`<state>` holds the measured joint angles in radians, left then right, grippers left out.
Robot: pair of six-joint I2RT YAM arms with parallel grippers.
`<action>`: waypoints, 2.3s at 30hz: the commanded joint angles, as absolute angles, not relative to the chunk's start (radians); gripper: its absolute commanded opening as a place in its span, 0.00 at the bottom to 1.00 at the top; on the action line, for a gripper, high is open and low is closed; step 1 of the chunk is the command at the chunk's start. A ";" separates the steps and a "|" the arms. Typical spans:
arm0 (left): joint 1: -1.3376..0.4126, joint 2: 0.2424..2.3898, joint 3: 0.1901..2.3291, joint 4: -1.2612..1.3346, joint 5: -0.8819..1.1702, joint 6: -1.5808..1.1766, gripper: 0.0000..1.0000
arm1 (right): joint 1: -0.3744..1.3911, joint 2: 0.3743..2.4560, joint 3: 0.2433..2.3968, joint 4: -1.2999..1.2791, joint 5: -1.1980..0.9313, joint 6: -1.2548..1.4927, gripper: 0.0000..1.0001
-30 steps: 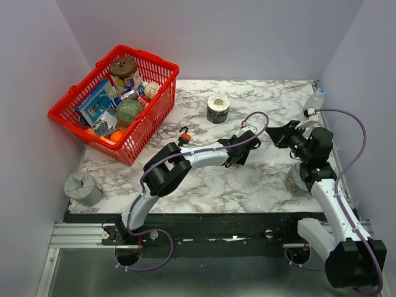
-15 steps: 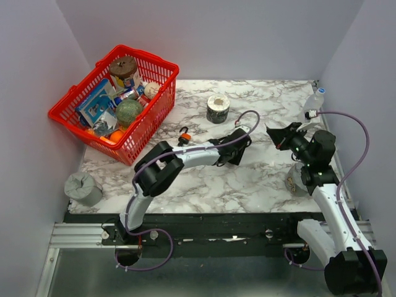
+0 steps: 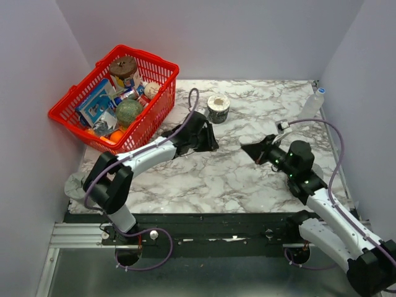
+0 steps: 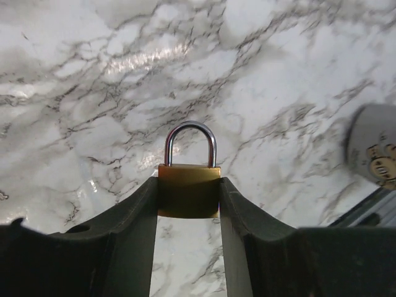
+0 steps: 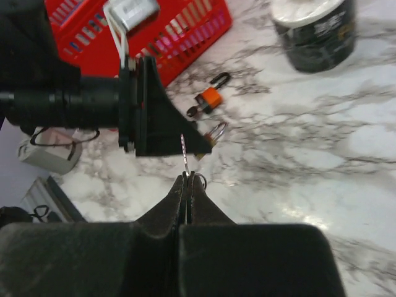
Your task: Unlock with the key
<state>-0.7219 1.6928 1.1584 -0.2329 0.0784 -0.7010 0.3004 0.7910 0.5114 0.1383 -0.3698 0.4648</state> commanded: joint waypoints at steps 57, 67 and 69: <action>-0.591 1.401 0.853 0.097 0.173 -0.980 0.00 | 0.842 1.378 0.583 0.548 0.212 0.848 0.01; -0.589 1.404 0.859 0.089 0.166 -0.971 0.00 | 0.842 1.378 0.566 0.566 0.170 0.847 0.01; -0.591 1.404 0.862 0.087 0.164 -0.968 0.00 | 0.842 1.376 0.566 0.565 0.167 0.845 0.01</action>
<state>-0.5949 1.4395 0.8616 0.0551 0.1543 -0.9737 0.8371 1.3651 0.5674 0.5449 0.1528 0.8417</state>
